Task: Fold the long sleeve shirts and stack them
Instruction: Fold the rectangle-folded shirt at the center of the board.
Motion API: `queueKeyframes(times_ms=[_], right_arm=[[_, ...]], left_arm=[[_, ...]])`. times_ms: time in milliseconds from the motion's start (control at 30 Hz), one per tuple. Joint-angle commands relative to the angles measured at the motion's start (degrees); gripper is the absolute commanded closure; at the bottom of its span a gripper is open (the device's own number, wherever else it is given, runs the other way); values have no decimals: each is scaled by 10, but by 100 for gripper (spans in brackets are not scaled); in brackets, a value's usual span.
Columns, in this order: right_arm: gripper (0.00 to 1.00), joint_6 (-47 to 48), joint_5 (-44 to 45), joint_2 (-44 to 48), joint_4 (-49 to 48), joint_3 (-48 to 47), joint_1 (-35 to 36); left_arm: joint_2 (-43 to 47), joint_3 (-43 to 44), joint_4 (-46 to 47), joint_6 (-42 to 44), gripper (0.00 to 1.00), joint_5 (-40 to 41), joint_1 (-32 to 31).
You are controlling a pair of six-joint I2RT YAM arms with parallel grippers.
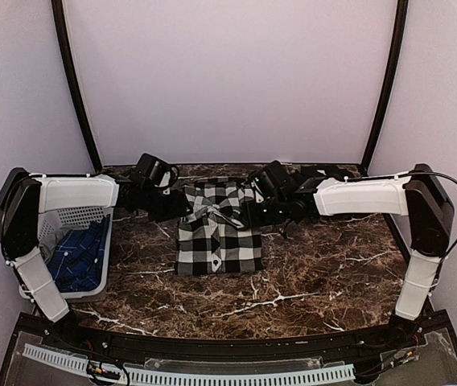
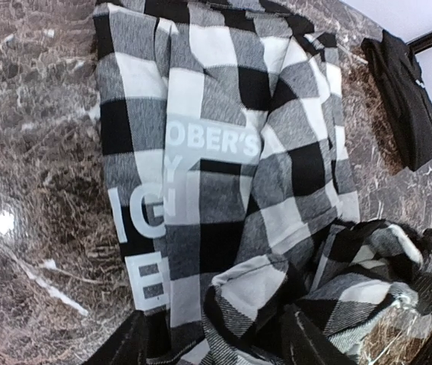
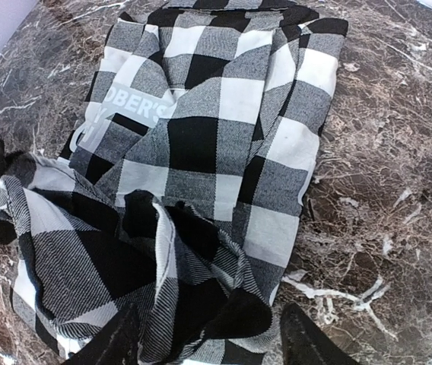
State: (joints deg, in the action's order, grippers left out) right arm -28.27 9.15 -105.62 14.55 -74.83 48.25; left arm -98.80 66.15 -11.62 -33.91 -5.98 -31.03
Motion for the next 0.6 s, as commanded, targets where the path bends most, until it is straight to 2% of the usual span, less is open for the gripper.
queueKeyframes(times_ms=[0,167,300,467,567], right_arm=[[36,-19,34,47,16,11,-10],[35,-29,49,88,14,41,-9],[40,-33,32,112,-1,63,2],[53,-4,-27,112,-26,71,35],[62,10,-62,77,-32,56,54]], left_arm=[[32,22,-6,25,37,2,26],[95,-11,-27,32,33,30,34],[147,-36,-36,31,35,33,34],[190,-80,-21,21,55,-32,27],[183,-95,-12,17,63,-65,14]])
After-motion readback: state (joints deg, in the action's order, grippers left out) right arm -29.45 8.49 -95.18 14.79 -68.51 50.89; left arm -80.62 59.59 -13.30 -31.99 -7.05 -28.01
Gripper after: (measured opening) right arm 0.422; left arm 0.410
